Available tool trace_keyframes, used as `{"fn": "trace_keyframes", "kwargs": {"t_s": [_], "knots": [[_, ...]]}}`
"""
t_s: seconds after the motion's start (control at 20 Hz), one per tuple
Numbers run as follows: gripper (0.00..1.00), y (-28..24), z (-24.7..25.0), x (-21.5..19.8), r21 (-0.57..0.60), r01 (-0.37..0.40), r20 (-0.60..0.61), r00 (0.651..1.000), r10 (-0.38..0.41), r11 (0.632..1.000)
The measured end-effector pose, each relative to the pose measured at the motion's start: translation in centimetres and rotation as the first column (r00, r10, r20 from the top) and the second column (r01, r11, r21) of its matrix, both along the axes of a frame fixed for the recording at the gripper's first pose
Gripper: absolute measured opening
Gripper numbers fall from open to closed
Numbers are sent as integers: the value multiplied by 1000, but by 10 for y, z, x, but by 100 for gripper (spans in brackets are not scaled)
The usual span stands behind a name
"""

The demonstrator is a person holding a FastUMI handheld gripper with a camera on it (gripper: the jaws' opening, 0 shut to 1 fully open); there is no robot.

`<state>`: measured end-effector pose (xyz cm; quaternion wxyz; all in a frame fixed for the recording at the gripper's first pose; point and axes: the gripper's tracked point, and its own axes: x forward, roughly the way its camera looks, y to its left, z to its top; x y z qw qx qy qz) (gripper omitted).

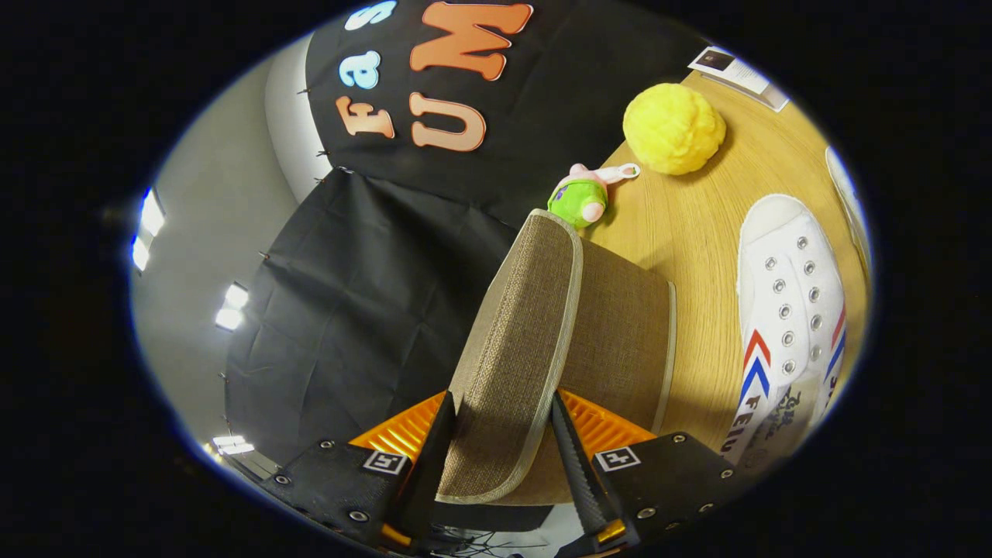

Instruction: Open the storage box then place both shoes into the box .Put the left shoe in first, then the right shoe, with the right side of both shoes facing outward in a uniform manner.

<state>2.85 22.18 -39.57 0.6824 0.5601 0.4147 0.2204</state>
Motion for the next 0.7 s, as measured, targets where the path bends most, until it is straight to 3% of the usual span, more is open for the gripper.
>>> {"fn": "trace_keyframes", "kwargs": {"t_s": [0.2, 0.4, 0.55, 0.7], "knots": [[72, -14, 14, 6, 81, 71, 29, 997, -74, 994], [68, -15, 21, 5, 104, 70, 55, 996, -76, 992], [46, -6, 10, 0, 70, 39, 50, 998, -43, 997], [36, -6, 9, 5, 58, 71, 49, 996, -74, 996]]}}
